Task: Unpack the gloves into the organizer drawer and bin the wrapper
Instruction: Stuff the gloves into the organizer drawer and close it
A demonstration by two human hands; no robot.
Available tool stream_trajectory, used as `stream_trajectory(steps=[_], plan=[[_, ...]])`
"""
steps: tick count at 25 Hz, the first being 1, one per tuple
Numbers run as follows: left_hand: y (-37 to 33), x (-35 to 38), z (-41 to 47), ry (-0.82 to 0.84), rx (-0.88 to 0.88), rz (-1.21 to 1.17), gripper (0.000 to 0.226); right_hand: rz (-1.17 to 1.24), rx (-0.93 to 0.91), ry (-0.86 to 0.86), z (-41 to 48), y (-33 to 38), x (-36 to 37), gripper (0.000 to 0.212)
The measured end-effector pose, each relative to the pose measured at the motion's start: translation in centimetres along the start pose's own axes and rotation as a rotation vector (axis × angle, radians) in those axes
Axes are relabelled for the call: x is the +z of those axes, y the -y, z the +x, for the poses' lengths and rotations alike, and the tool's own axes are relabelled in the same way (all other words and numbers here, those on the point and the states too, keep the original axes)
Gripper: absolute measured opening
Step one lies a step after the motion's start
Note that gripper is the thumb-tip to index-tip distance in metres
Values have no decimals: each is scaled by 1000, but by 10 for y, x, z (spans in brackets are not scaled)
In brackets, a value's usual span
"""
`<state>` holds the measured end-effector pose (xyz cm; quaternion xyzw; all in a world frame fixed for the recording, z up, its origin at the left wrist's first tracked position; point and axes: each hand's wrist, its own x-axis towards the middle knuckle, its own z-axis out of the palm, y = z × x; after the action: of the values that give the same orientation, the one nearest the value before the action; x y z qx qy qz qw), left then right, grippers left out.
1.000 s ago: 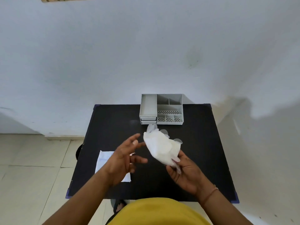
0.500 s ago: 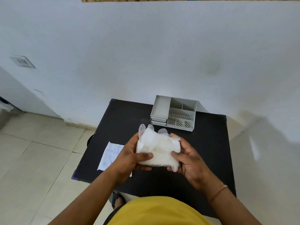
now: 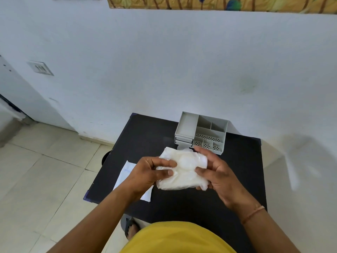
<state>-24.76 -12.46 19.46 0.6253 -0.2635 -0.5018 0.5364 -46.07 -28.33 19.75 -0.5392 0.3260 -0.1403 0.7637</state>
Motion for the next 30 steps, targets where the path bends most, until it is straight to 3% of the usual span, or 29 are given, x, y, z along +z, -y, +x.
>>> stream_trajectory(steps=[2, 5, 8, 10, 13, 17, 21, 23, 27, 30], plan=[[-1, 0, 1, 11, 1, -29, 36, 146, 60, 25, 7, 1, -5, 70], [-3, 3, 2, 81, -11, -106, 41, 529, 304, 69, 19, 2, -16, 77], [-4, 8, 4, 164, -42, -112, 40, 754, 515, 322, 18, 0, -15, 89], [-4, 9, 7, 212, -60, -61, 34, 678, 513, 441, 15, -1, -16, 83], [-6, 12, 13, 250, -75, 38, 38, 395, 428, 429, 14, 1, -22, 64], [-16, 21, 15, 253, -34, 93, 77, -8, 286, 252, 13, 11, -21, 45], [-23, 24, 19, 241, -50, 59, 113, -90, 206, 182, 10, 16, -24, 41], [-22, 22, 19, 226, -88, -29, 111, -131, 191, 201, 11, 20, -25, 39], [-12, 8, 25, 298, -271, -383, 82, -28, 196, 252, 13, 22, -27, 47], [-11, 1, 30, 302, -401, -217, 79, -9, 208, 299, 17, 18, -20, 48]])
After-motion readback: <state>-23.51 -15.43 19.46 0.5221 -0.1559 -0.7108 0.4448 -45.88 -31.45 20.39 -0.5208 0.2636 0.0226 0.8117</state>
